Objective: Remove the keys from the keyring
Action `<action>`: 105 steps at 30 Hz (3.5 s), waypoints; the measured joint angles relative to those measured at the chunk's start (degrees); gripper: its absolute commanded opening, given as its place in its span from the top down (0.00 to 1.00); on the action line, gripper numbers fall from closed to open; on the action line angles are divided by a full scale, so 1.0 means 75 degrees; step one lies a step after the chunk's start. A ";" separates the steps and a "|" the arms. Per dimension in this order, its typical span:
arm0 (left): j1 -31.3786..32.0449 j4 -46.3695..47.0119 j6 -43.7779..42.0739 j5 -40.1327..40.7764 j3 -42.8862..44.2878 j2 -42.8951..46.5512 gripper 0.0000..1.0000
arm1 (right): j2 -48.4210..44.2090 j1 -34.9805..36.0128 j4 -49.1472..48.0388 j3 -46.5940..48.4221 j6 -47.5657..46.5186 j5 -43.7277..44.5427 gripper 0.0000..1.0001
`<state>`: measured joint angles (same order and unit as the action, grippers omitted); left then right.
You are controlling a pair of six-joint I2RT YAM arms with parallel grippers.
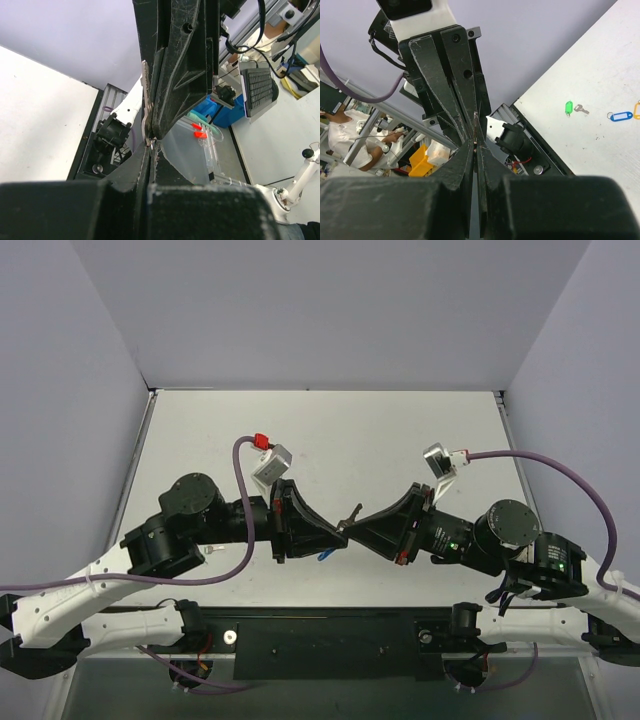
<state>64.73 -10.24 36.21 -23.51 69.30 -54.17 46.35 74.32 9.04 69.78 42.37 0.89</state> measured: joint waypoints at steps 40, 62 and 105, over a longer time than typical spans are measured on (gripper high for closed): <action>0.0073 0.2116 0.0720 0.1725 -0.1443 0.1125 0.35 | -0.0254 -0.0003 -0.0379 -0.0306 0.0146 0.0801 1.00; 0.0076 0.3217 0.1195 0.1620 -0.1652 0.0423 1.00 | -0.0370 -0.0003 -0.0597 -0.0420 0.0181 0.0836 1.00; -0.0061 -0.2171 -0.0778 -0.1259 0.1478 -0.0440 1.00 | 0.0542 0.0058 0.0831 0.0530 0.0379 -0.1775 1.00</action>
<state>64.27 -26.52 30.37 -32.95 80.38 -57.47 50.41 74.76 15.27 73.76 45.21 -12.43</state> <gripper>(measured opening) 0.019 0.007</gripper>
